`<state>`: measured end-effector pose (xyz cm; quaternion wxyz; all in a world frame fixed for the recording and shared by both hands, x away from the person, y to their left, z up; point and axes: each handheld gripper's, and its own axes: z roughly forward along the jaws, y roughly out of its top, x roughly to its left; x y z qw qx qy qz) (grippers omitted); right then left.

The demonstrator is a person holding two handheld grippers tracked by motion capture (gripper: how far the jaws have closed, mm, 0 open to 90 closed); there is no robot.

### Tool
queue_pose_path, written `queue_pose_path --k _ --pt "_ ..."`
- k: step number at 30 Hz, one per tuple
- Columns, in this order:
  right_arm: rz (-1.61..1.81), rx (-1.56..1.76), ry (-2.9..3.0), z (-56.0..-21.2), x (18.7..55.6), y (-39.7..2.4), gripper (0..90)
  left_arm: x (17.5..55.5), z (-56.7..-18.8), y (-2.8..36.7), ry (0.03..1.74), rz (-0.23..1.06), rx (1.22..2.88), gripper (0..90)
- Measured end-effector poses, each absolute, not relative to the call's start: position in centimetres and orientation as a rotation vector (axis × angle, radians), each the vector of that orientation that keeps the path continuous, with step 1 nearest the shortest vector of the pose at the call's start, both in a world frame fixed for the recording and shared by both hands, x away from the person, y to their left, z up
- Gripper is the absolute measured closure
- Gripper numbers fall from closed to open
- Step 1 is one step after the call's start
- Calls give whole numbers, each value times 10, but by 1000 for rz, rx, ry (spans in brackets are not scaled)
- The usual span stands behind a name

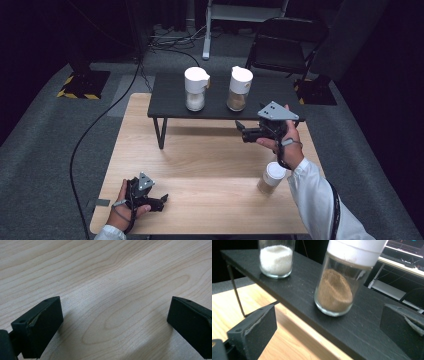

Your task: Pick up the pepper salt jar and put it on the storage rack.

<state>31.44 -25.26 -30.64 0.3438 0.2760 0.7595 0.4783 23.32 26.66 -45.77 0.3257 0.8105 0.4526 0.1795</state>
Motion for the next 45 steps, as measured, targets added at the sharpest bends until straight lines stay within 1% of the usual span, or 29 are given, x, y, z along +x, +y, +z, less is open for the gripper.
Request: queue_pose_path --k 12,28,45 --pt "1210 676 2003 -319 293 -281 5 233 -458 267 1186 469 2124 2" --pt "1179 670 2058 -332 267 -307 5 233 -458 266 1189 470 2122 2" --pt "1204 699 2092 -363 233 -341 5 233 -458 266 1191 471 2122 2"
